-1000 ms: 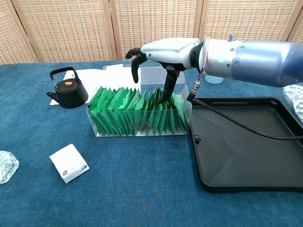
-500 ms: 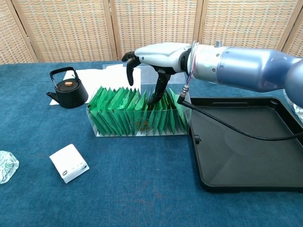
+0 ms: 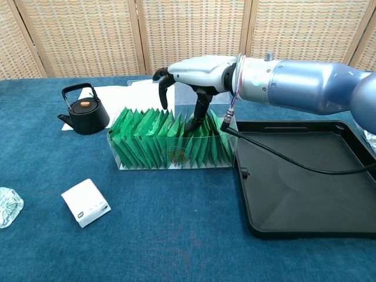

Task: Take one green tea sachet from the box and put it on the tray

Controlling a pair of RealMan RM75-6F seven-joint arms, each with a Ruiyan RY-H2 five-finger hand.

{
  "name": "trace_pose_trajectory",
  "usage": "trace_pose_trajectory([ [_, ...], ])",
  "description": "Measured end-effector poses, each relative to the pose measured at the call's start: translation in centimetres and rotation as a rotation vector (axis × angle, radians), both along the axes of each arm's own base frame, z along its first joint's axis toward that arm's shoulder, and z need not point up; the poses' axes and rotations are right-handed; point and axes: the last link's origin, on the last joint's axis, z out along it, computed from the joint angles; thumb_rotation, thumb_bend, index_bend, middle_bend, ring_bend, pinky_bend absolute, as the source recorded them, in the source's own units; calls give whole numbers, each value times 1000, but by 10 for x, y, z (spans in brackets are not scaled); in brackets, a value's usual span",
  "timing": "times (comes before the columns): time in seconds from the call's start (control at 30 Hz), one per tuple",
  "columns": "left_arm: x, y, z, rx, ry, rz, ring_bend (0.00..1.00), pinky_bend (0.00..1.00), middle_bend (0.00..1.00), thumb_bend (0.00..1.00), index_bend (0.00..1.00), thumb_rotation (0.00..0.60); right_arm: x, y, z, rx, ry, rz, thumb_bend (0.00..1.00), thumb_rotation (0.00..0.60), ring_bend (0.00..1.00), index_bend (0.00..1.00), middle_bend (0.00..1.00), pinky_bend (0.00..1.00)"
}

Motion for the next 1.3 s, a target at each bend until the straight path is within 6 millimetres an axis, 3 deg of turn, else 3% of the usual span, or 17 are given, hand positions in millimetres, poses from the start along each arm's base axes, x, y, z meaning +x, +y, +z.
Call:
trace_pose_trajectory([
  [0.73,-1,0,2,2,-5,3,0,0,0,59,0,600,-6,-8,-18,-23,46,-24,449,600,15,472,121,0],
  [1.0,-1,0,2,3,-6,3,0,0,0,59,0,600,-7,-9,-20,-47,51,-8,562,600,20,503,133,3],
  [1.3,-2,0,2,3,-6,4,0,0,0,59,0,600,-10,-8,-24,-41,51,-7,587,600,21,551,133,6],
])
